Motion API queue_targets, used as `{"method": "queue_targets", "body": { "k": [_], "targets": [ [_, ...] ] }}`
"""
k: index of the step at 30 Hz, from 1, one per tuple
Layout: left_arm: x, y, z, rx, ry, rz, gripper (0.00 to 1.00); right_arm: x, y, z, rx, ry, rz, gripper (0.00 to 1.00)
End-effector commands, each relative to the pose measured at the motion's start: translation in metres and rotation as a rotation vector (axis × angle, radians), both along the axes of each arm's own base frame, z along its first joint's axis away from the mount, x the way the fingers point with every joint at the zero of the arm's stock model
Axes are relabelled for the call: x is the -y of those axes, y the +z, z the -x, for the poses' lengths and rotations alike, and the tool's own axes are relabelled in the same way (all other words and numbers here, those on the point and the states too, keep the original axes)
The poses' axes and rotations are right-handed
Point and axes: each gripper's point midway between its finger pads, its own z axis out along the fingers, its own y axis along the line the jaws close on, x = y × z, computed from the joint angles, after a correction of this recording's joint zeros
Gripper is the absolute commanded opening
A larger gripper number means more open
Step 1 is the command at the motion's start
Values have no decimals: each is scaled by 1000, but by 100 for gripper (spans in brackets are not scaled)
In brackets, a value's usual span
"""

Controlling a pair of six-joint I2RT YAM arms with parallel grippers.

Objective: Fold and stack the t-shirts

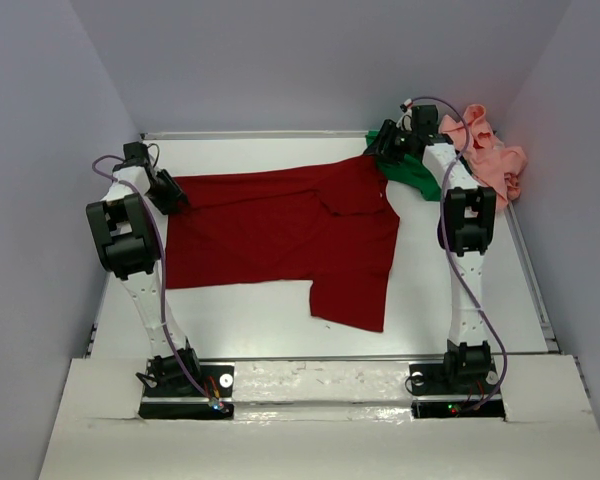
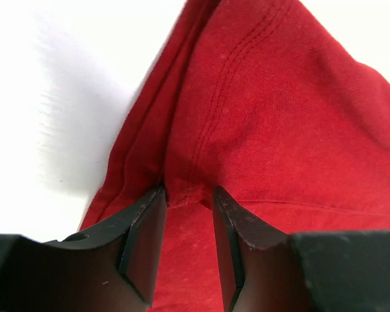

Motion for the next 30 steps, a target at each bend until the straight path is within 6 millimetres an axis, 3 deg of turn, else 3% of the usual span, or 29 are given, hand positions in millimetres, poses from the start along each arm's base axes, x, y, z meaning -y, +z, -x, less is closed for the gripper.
{"method": "queue_targets", "body": {
  "k": [1, 10, 16, 22, 30],
  "targets": [
    [-7, 20, 1, 3, 9, -39, 47, -4, 13, -9, 44, 7, -10, 54],
    [-5, 16, 7, -17, 6, -36, 42, -4, 8, -20, 65, 9, -2, 54],
    [-5, 14, 5, -22, 2, -30, 24, 6, 14, -21, 85, -1, 32, 54],
    [-3, 14, 2, -19, -2, -19, 0, 14, 12, -21, 84, -14, 49, 54],
    [-3, 15, 2, -19, -5, -18, 0, 22, 8, -22, 77, -26, 56, 54]
  ]
}}
